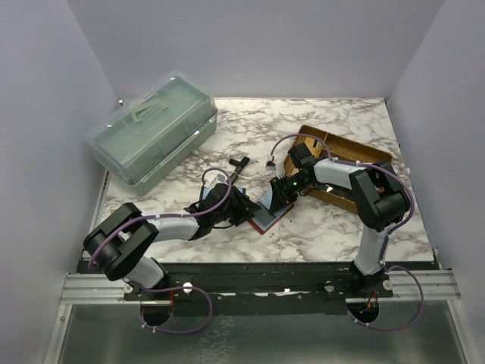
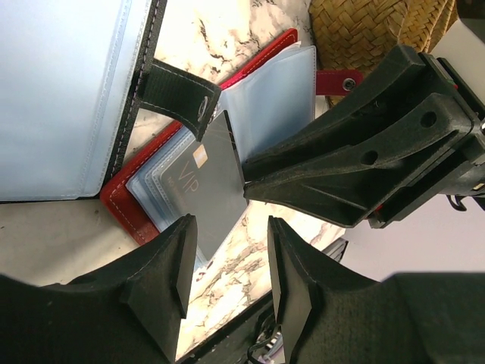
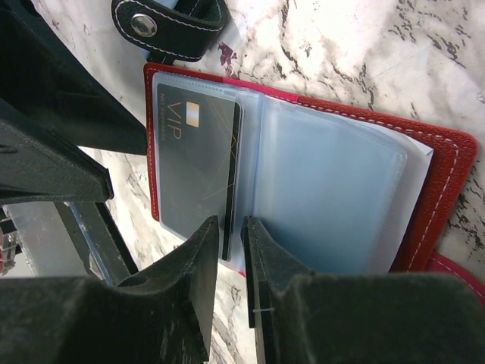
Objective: Take the credit cards out of the card holder
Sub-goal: Pick up the card holder from the center of the board.
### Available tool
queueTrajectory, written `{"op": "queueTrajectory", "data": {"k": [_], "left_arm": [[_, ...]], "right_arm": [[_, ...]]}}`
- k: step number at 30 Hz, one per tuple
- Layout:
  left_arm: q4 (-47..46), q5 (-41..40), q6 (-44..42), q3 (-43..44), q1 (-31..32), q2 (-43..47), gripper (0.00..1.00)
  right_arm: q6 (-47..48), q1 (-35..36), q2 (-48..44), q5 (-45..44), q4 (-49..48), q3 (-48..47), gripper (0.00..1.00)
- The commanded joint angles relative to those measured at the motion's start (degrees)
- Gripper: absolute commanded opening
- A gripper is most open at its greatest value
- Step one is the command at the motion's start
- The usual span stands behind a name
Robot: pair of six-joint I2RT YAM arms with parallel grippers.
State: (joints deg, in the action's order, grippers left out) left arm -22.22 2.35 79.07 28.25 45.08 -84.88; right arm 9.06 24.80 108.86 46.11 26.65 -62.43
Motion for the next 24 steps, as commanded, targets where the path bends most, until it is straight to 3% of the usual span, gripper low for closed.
{"op": "queueTrajectory", "data": {"k": [1,24], "left_arm": [[2.5,-0.1,0.2,1.9,0.2,-0.1,0.47],[9.0,-0.5,-0.1,5.9,0.4,-3.5,0.47]], "right_arm": [[0.5,0.2,1.6,-3.0,-0.1,-0.7,0.27],[0.5,0.1,1.7,-2.9,0.0,-0.8,0.31]]}}
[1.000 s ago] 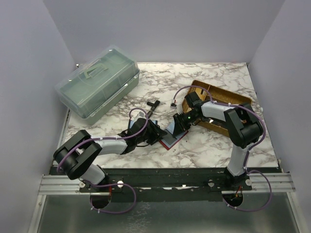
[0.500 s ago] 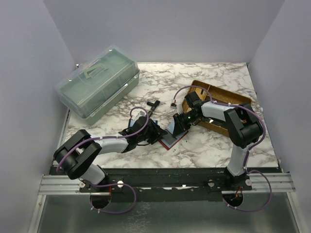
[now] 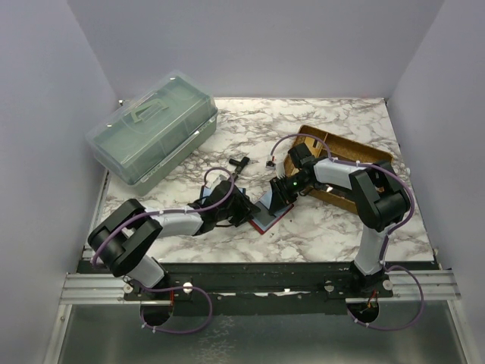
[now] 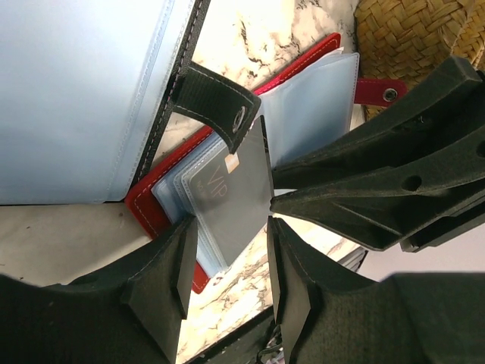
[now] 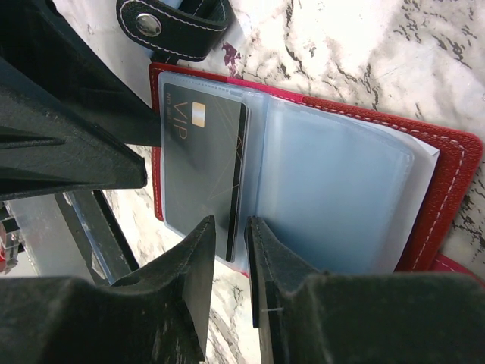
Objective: Take the credit cards out of the card holder
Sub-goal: Pick up the card holder from the center of the board.
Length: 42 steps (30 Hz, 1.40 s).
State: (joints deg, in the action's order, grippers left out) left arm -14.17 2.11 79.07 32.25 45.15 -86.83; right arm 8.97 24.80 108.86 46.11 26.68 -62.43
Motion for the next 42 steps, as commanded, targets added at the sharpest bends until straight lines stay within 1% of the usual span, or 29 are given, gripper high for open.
{"op": "queueTrajectory", "data": {"k": [1,12,20,34,42], "left_arm": [[1.0,-0.2,-0.3,2.1,0.4,-1.9,0.47],[0.1,0.4,-1.5,4.3,0.4,-3.3,0.45],[-1.0,0.3,-1.4,3.8,0.3,-2.2,0.37],[-0.4,0.7,-0.9,3.5,0.4,0.8,0.38],[2.7,1.2,-1.1,4.8,0.3,0.7,0.38]], "right_arm": [[0.6,0.1,1.7,-2.8,0.0,-0.8,0.31],[0.0,0.2,1.6,-1.1,-0.1,-0.5,0.33],[0.0,0.1,1.9,-1.7,-0.2,-0.3,0.32],[0.0,0.1,1.9,-1.6,-0.1,-0.5,0.32],[0.0,0.2,1.8,-1.6,0.0,-0.6,0.32]]}}
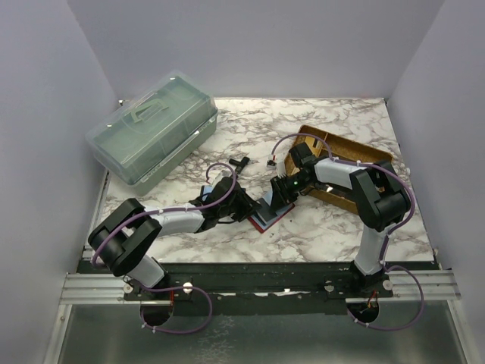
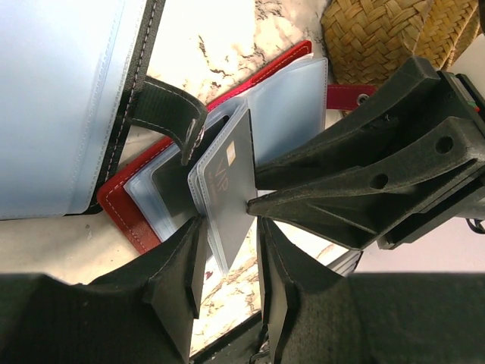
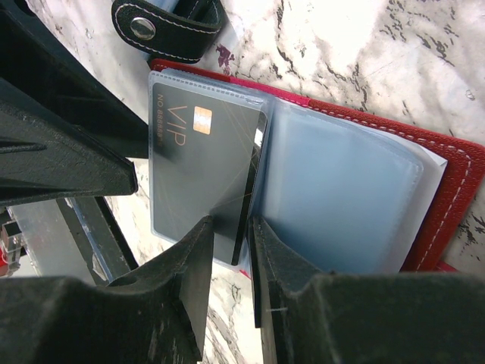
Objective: Take the credit cards out of the card holder
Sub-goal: Pick up the card holder from the center of the board.
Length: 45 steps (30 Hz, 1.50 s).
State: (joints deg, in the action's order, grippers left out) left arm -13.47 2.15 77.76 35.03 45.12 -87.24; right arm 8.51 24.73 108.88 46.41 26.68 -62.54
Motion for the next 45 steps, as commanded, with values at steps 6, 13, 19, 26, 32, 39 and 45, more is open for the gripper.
{"op": "queueTrajectory", "data": {"k": [6,13,19,26,32,39,45], "left_arm": [[8.1,2.0,-0.6,5.1,0.4,0.2,0.39],[12.8,3.2,-1.0,8.1,0.4,-2.3,0.42],[16.3,4.5,-1.6,10.6,0.4,-4.6,0.44],[18.7,5.3,-2.1,12.8,0.4,-5.9,0.45],[19.1,5.5,-2.1,14.2,0.4,-6.3,0.46],[19.1,4.1,-3.4,14.7,0.4,-5.6,0.46],[12.4,3.0,-4.3,11.1,-1.2,-4.2,0.44]], "right_arm": [[0.5,0.2,1.7,-1.9,0.0,-0.4,0.32],[0.5,0.2,1.6,-1.8,0.0,-0.3,0.32],[0.5,0.2,1.4,-1.8,0.0,-0.2,0.33],[0.6,0.2,1.4,-1.8,-0.1,-0.2,0.33],[0.6,0.2,1.5,-1.7,0.0,-0.3,0.33],[0.7,0.2,1.3,-1.5,0.2,-0.3,0.33],[0.1,0.2,0.9,-0.8,0.1,-0.4,0.34]]}}
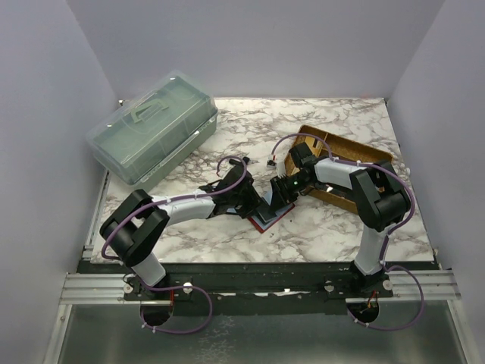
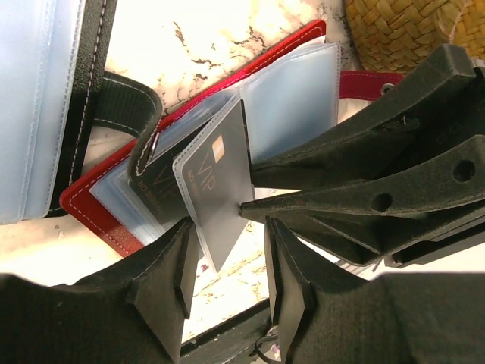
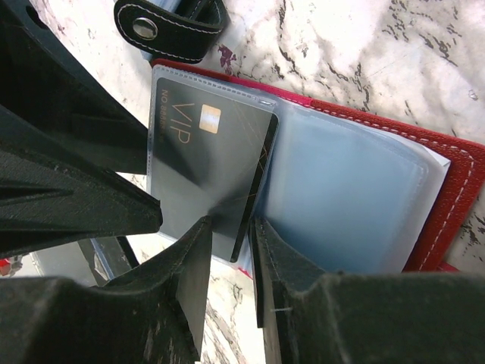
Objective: Take the credit cards out of the card holder
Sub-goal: Pick up the card holder from the center of the board.
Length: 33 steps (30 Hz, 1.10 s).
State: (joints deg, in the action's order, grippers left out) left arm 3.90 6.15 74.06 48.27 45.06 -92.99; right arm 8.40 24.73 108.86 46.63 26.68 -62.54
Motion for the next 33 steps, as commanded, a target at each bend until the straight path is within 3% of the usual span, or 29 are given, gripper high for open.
{"op": "queueTrajectory", "data": {"k": [1,4,8,12,19,23,27,33], "left_arm": [[-6.5,-0.7,-0.3,-2.8,-1.5,1.4,0.43],[-8.4,0.3,0.2,-3.6,-2.2,0.0,0.40],[-11.0,1.5,0.1,-4.5,-2.4,-2.0,0.09],[-13.2,1.7,-0.5,-5.8,-2.5,-2.9,0.00],[-19.3,3.9,-6.6,-9.0,-2.6,-1.0,0.00],[-24.4,4.8,-15.2,-12.3,-1.9,4.3,0.00],[-30.0,5.6,-21.5,-15.8,-1.7,10.2,0.00],[-40.4,7.2,-23.7,-20.9,-1.6,15.3,0.00]], "right_arm": [[0.0,0.2,0.8,-0.9,0.1,-0.5,0.34],[-0.2,0.2,0.6,-0.8,0.1,-0.4,0.34],[-0.5,0.1,-0.1,-0.4,-0.1,-0.2,0.34],[-0.6,0.0,-1.7,0.5,-0.5,0.5,0.36],[-2.3,-2.9,-5.3,7.1,-2.2,3.0,0.37],[-4.9,-5.1,-7.1,18.0,-4.3,4.2,0.38],[-8.2,-5.4,-8.6,21.6,-6.7,4.9,0.38],[-13.8,-7.7,-9.4,26.3,-9.8,6.2,0.40]]}}
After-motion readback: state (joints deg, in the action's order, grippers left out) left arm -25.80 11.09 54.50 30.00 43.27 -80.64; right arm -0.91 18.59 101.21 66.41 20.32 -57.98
